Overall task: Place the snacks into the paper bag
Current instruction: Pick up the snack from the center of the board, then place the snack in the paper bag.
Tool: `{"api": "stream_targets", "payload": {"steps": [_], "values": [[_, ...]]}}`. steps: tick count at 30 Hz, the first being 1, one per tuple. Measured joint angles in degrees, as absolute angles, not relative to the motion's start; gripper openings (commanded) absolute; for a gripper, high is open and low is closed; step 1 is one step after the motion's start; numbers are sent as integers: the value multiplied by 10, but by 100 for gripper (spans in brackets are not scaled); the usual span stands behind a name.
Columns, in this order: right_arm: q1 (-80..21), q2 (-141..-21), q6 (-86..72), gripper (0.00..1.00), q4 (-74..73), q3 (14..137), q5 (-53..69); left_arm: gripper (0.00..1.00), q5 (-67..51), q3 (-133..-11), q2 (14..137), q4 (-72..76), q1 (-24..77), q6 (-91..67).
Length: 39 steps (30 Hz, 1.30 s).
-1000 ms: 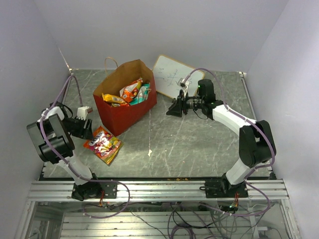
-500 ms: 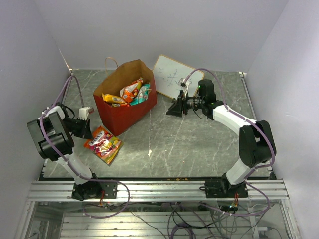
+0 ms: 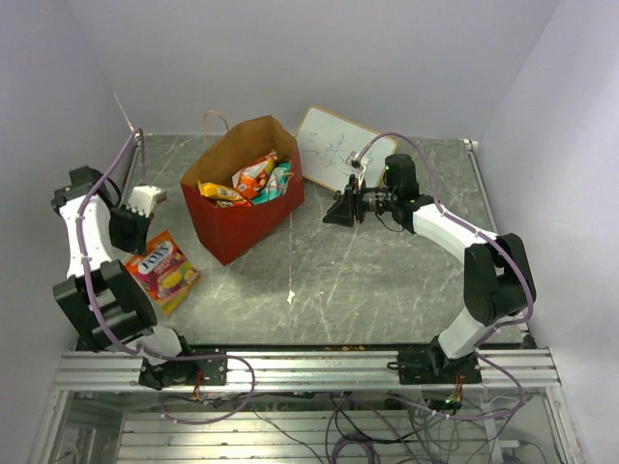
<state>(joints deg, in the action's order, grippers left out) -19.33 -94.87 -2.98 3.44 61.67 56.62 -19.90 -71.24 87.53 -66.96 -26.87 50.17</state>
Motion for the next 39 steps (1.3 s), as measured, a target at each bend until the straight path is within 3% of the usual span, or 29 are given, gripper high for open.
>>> {"api": "stream_targets", "payload": {"steps": [10, 23, 30, 39], "values": [[-193, -949, -19, 41, 25, 617, 566, 7, -147, -955, 812, -761, -269, 477], [-190, -955, -10, 41, 18, 617, 566, 7, -243, -1286, 795, -732, -252, 296], [-186, -955, -10, 41, 18, 617, 565, 7, -321, -1317, 800, -631, -205, 153], [-183, -955, -11, 41, 18, 617, 561, 7, -296, -1318, 881, -553, -78, 65]]}}
